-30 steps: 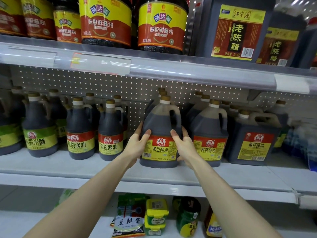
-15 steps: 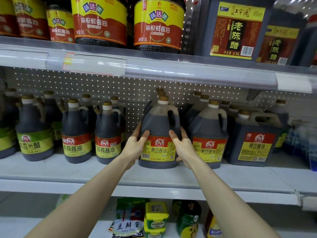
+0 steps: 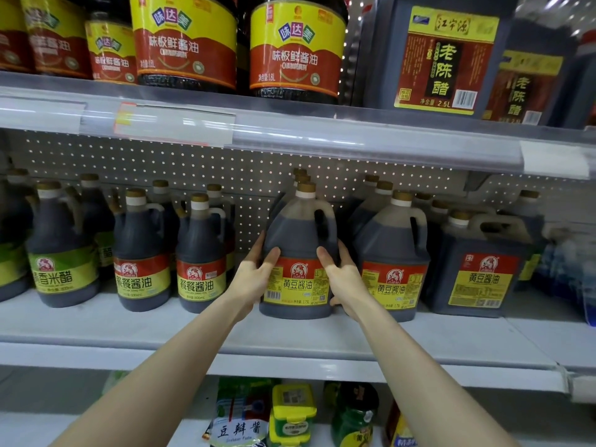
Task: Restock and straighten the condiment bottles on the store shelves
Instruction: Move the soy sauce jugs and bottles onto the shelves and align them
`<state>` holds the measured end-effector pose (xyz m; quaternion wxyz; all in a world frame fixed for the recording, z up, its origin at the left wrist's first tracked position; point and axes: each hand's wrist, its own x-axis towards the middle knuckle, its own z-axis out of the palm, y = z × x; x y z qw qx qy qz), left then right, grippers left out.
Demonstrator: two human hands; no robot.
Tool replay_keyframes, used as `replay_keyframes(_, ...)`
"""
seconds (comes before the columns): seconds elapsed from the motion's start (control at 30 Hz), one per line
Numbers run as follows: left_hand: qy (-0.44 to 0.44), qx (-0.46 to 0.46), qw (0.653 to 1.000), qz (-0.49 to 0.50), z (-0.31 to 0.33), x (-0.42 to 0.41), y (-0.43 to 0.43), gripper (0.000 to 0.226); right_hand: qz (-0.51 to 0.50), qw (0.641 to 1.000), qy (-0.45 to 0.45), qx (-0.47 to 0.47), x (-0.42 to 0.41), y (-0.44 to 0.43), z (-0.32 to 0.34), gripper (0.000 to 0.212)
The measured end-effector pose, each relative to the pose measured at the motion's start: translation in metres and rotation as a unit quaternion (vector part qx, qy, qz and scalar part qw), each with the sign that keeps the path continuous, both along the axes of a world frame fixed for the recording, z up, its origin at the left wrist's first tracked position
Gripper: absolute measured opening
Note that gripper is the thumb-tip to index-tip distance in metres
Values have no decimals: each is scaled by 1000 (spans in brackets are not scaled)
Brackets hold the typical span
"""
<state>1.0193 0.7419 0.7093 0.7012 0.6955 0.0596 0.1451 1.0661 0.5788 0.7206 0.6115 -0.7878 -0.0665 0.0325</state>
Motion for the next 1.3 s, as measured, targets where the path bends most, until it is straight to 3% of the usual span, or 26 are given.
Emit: replay_keyframes(1.3,14,4,1000,18,3,3,-2,58,2,1000,0,-7,11,3,-4,70)
